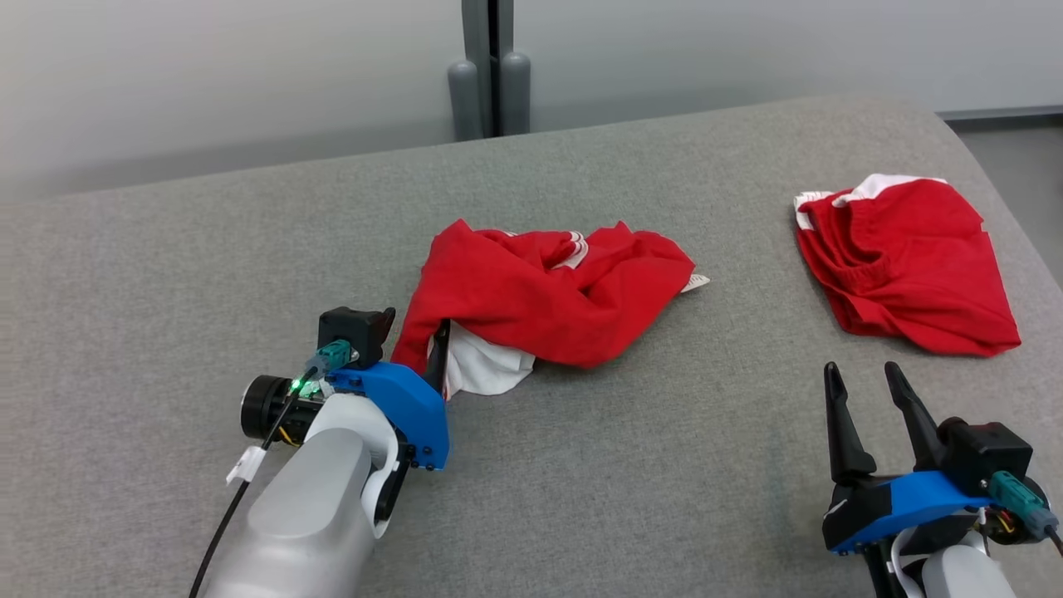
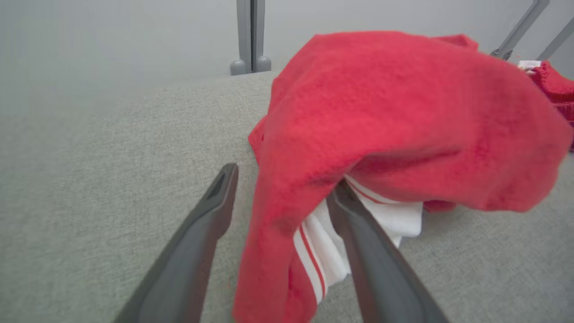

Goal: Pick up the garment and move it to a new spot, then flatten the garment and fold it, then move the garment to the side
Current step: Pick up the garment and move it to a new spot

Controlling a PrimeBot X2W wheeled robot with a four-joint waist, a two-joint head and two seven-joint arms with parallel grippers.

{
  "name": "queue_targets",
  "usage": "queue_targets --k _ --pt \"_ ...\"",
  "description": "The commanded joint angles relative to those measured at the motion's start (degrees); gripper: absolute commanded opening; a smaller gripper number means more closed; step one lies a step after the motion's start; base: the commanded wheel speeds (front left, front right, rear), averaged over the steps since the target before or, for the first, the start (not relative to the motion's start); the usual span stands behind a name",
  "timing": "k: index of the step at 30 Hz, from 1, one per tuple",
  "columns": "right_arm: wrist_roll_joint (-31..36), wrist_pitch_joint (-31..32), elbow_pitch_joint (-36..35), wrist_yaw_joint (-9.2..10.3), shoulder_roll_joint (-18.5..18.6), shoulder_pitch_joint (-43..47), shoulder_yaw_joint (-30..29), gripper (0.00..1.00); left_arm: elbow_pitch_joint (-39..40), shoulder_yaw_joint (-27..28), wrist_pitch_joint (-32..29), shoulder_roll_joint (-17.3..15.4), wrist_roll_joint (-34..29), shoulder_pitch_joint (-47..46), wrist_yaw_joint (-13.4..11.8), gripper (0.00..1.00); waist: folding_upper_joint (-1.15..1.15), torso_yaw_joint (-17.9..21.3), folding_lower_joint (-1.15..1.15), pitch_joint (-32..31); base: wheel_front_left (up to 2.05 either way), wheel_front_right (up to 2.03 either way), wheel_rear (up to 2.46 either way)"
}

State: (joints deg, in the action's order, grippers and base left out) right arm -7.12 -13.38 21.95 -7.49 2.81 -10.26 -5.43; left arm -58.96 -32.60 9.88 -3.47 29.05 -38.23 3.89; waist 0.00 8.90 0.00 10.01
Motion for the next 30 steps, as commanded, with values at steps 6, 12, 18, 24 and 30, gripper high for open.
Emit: queue_targets --k 6,12,18,24,30 --pt "1.2 -0.2 0.2 -0.01 0.2 0.8 -0.3 1.00 -0.1 -0.6 3.4 0.4 1.0 0.1 0.1 1.00 0.00 -2.1 0.00 -4.0 0.00 0.00 0.00" --pt "2.7 0.7 -1.9 -0.01 0.2 2.8 -2.7 1.00 2.6 0.1 5.0 0.5 2.0 3.0 -0.5 1.00 0.00 -4.7 0.00 -8.2 0.00 0.00 0.00" --pt "2.5 1.0 -4.2 -0.01 0.2 5.4 -3.2 1.00 10.3 2.7 5.3 0.5 1.8 9.5 -3.0 1.00 0.00 -7.5 0.00 -10.9 0.00 0.00 0.00" --pt "1.5 0.0 -5.7 -0.01 0.2 8.3 -2.6 1.00 21.5 8.5 5.3 -0.3 0.2 19.7 -6.0 1.00 0.00 -9.0 0.00 -12.2 0.00 0.00 0.00" --pt "0.9 -0.1 -6.0 -0.01 0.2 10.4 -1.7 1.00 29.7 12.6 5.3 -1.3 -2.8 28.0 -7.7 1.00 0.00 -9.7 0.00 -12.4 0.00 0.00 0.00"
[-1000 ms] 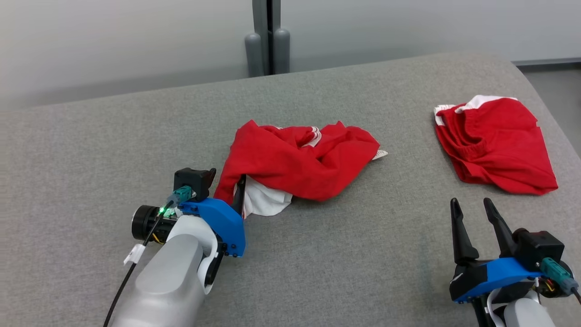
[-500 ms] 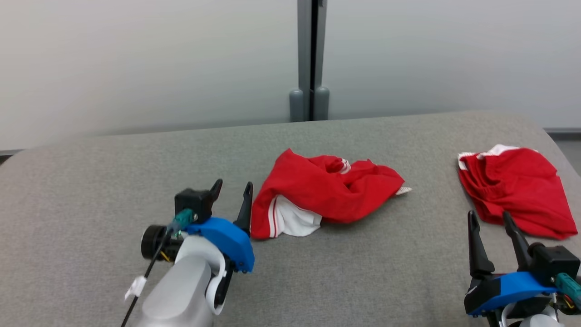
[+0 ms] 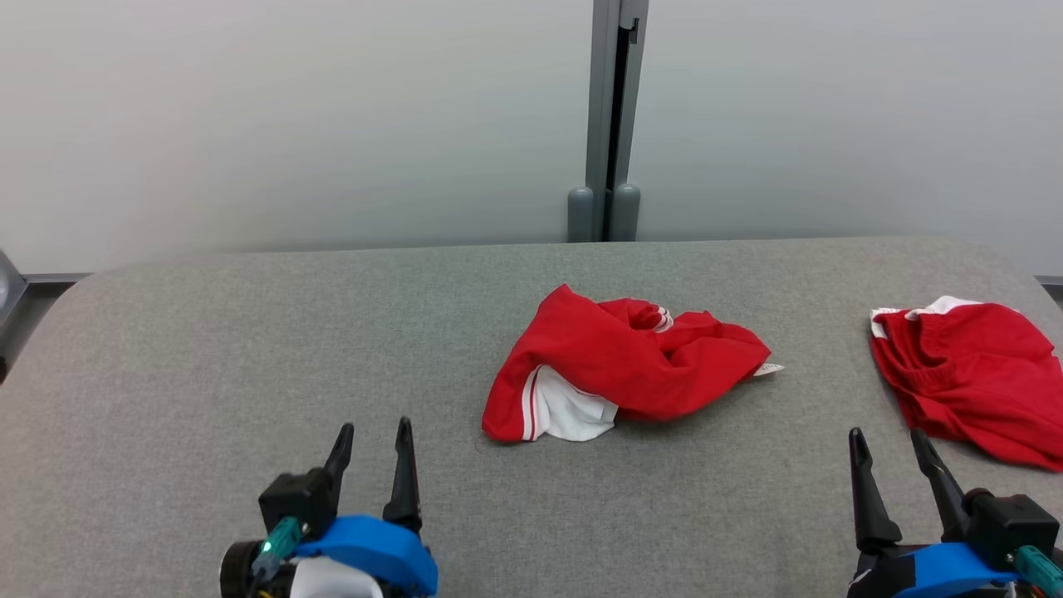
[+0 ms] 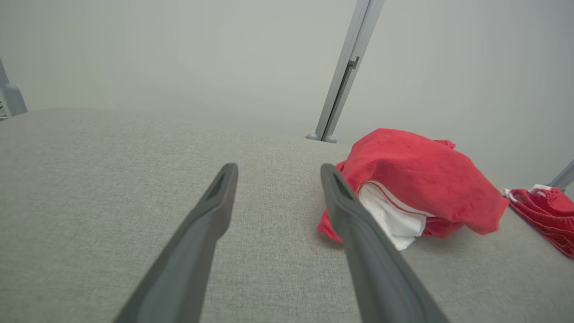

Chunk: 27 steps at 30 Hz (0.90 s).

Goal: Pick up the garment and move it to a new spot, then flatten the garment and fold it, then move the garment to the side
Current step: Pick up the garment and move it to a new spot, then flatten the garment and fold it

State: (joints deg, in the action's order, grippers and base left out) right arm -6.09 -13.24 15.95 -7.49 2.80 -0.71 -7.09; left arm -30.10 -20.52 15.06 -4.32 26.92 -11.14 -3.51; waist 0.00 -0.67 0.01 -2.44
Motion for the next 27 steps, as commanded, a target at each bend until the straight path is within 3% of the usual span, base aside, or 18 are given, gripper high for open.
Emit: queue_targets --k 1,27 --pt "-0.3 -0.1 0.1 -0.01 0.2 1.0 0.0 1.00 1.4 0.7 0.1 -0.5 -1.1 1.7 -0.4 1.00 0.00 -0.2 -0.01 0.1 0.00 0.00 0.00" --pt "-0.5 0.6 1.1 -0.01 0.2 -0.6 1.6 1.00 3.5 2.5 0.2 0.0 -2.5 3.0 0.1 1.00 0.00 -1.0 -0.01 1.0 0.00 0.00 0.00"
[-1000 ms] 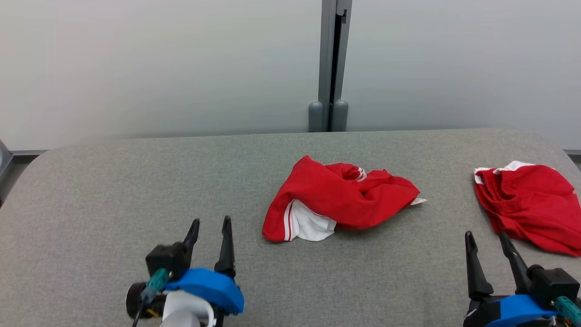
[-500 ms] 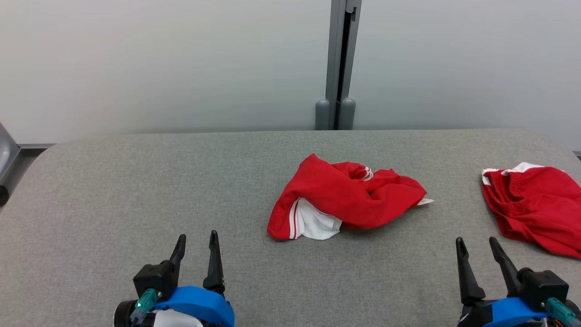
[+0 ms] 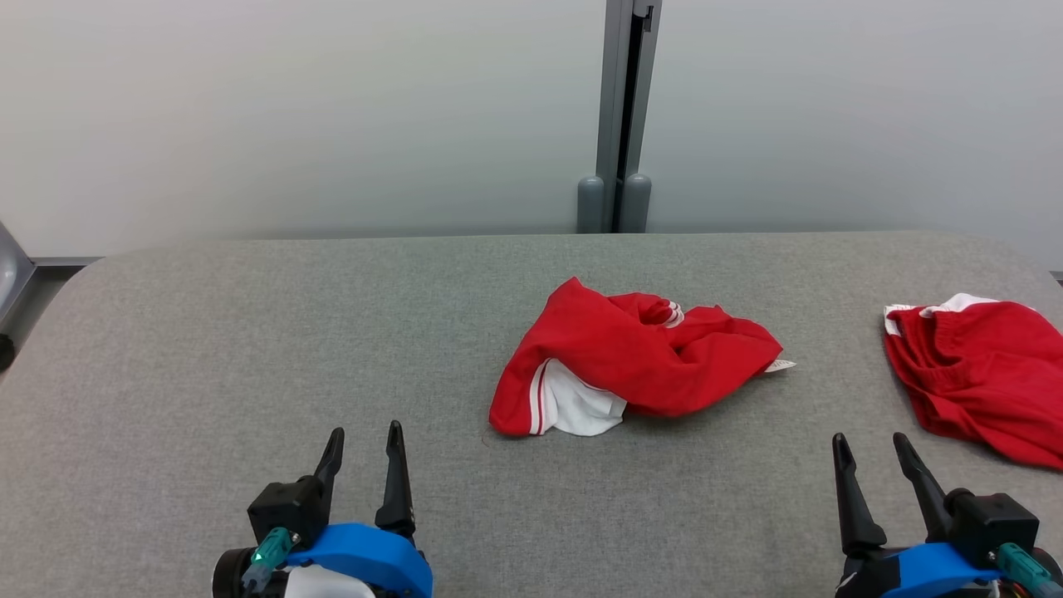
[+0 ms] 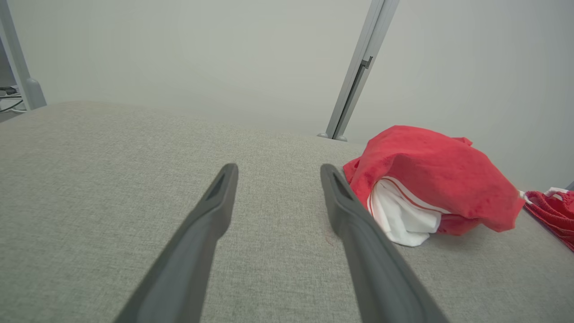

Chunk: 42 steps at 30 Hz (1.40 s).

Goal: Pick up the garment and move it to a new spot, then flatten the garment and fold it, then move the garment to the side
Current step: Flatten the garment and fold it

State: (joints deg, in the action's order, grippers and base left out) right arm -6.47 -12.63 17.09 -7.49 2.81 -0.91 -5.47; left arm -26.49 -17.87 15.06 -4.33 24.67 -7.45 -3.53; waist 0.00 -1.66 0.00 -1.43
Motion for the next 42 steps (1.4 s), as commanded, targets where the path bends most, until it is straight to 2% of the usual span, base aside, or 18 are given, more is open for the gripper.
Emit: queue_targets --k 1,7,12,18,22,29,30,31,32,33,38,42 --pt "-0.1 0.0 0.0 -0.01 0.2 -0.5 0.0 1.00 -0.1 -0.1 0.2 0.0 -0.3 -0.7 0.1 1.00 0.00 -0.1 0.00 0.1 0.00 0.00 0.00" --pt "2.1 0.4 0.3 -0.01 0.2 -1.7 1.4 1.00 -0.2 -0.2 0.2 0.0 -0.6 -1.0 0.2 1.00 0.00 -0.7 0.00 0.9 0.00 0.00 0.00" --pt "6.1 1.9 1.7 -0.01 0.2 -4.5 5.9 1.00 0.3 -0.2 0.2 0.2 -0.9 -1.5 0.2 1.00 0.00 -2.1 0.00 2.9 0.00 0.00 0.00" --pt "10.8 3.3 8.3 -0.01 0.2 -11.0 10.1 1.00 1.1 -0.2 0.1 0.4 -1.1 -3.0 0.3 1.00 0.00 -4.8 0.00 6.6 0.00 0.00 0.00" --pt "14.9 2.9 14.7 -0.01 0.5 -15.7 10.0 1.00 1.5 0.0 0.2 0.6 -1.4 -4.0 0.3 1.00 0.00 -6.7 0.00 8.6 0.00 0.00 0.00" --pt "20.9 -0.5 24.1 -0.01 0.8 -22.4 5.4 1.00 1.7 0.7 0.1 0.9 -1.8 -4.8 0.5 1.00 0.00 -8.8 0.00 10.4 0.00 0.00 0.00" --pt "21.3 -0.9 24.7 -0.01 0.7 -23.0 4.5 0.56 1.6 0.8 0.2 1.0 -1.9 -4.8 0.5 1.00 0.00 -8.9 0.00 10.4 0.00 0.00 0.00" --pt "21.7 -1.2 25.4 -0.01 0.7 -23.4 3.8 0.39 1.6 0.9 0.2 1.0 -2.0 -4.8 0.6 1.00 0.00 -9.0 0.00 10.4 0.00 0.00 0.00" --pt "21.9 -1.5 25.8 -0.01 0.6 -23.8 3.2 0.14 1.5 1.0 0.1 1.0 -2.1 -4.7 0.6 1.00 0.00 -9.0 0.00 10.3 0.00 0.00 0.00" --pt "22.0 -1.9 26.0 -0.01 0.5 -23.9 2.8 0.00 1.4 1.1 0.2 1.1 -2.1 -4.6 0.5 1.00 0.00 -8.9 0.00 10.2 0.00 0.00 0.00" --pt "21.0 -2.6 24.1 -0.01 0.2 -22.8 2.3 0.00 1.2 1.6 0.1 1.1 -2.5 -3.2 0.6 1.00 0.00 -7.5 0.00 8.5 0.00 0.00 0.00" --pt "18.0 -2.6 18.2 -0.01 0.1 -20.0 5.1 0.00 0.8 1.5 0.1 1.2 -2.7 -2.1 0.9 1.00 0.00 -5.8 0.00 6.6 0.00 0.00 0.00"
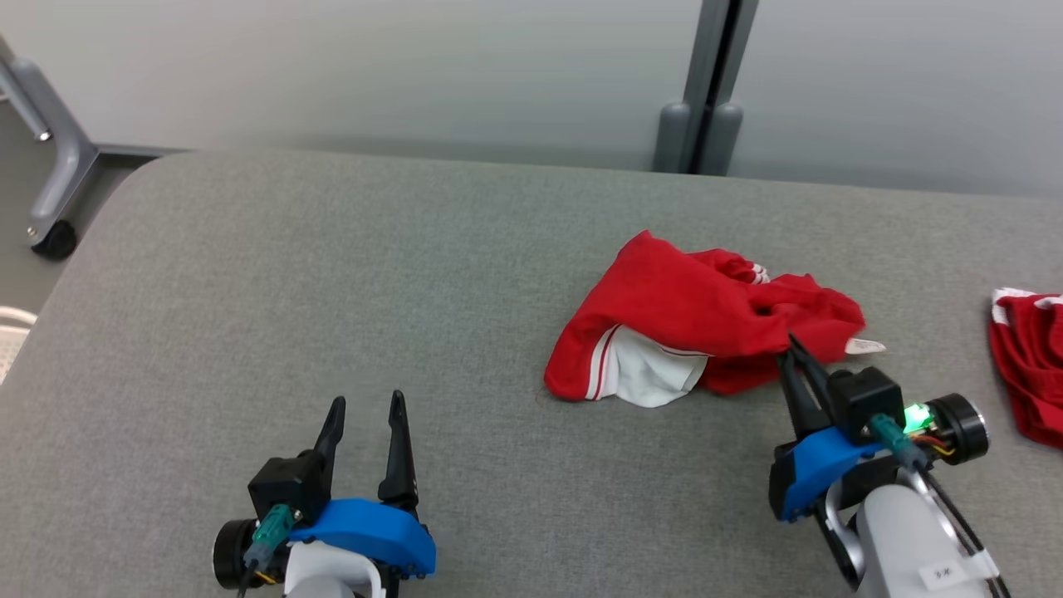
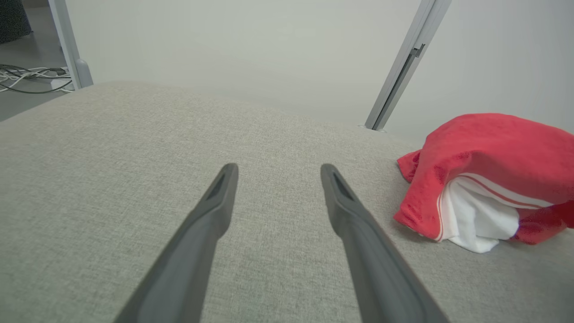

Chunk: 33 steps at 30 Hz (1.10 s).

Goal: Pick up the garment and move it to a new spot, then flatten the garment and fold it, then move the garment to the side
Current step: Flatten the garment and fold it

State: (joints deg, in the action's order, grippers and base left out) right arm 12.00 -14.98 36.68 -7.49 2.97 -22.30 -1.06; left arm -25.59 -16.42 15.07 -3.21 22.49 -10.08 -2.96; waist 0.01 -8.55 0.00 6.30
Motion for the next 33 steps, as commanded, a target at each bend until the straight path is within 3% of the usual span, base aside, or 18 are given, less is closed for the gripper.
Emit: queue_targets --k 1,6,12,16,20,25,29,33 --pt "-1.3 -0.2 -3.2 -0.01 -0.1 2.4 1.7 0.00 -0.2 0.0 0.1 0.1 -0.5 0.8 0.3 1.00 -0.01 1.5 0.00 -1.6 0.00 0.00 0.00" --pt "-5.4 0.6 -14.2 -0.01 -0.1 7.6 7.7 0.00 -0.2 0.0 0.1 0.2 -0.2 2.0 0.3 1.00 -0.01 3.2 0.00 -3.8 0.00 0.00 0.00" --pt "-7.3 7.6 -29.0 -0.01 0.5 11.3 13.1 0.00 0.7 -0.1 0.1 0.3 -0.2 2.6 0.3 1.00 -0.01 3.2 0.00 -4.8 0.00 0.00 0.00" --pt "-8.1 11.8 -32.3 -0.01 1.7 9.7 14.0 0.00 1.5 -0.6 0.1 0.3 -0.3 1.9 0.3 1.00 -0.01 1.6 0.00 -4.0 0.00 0.00 0.00" --pt "-9.7 14.4 -27.8 -0.01 3.9 4.9 13.2 0.00 2.8 -1.1 0.1 0.3 -0.6 0.7 0.6 1.00 -0.01 -0.7 0.00 -1.8 0.00 0.00 0.00" --pt "-9.8 16.0 -16.3 -0.01 8.1 -4.5 10.5 0.00 4.2 -2.8 0.1 0.4 0.2 -1.6 0.7 1.00 -0.01 -4.2 0.00 2.0 0.00 0.00 0.00" --pt "-8.4 14.7 -6.5 -0.01 11.3 -11.4 8.0 0.00 4.9 -4.2 0.1 0.3 1.2 -3.1 0.0 1.00 -0.01 -6.5 0.00 4.9 0.00 0.00 0.00" --pt "-7.5 12.3 1.5 -0.01 11.6 -15.9 5.8 0.00 5.4 -4.5 0.1 0.4 1.6 -3.9 -0.5 1.00 -0.01 -7.1 0.00 6.6 0.00 0.00 0.00"
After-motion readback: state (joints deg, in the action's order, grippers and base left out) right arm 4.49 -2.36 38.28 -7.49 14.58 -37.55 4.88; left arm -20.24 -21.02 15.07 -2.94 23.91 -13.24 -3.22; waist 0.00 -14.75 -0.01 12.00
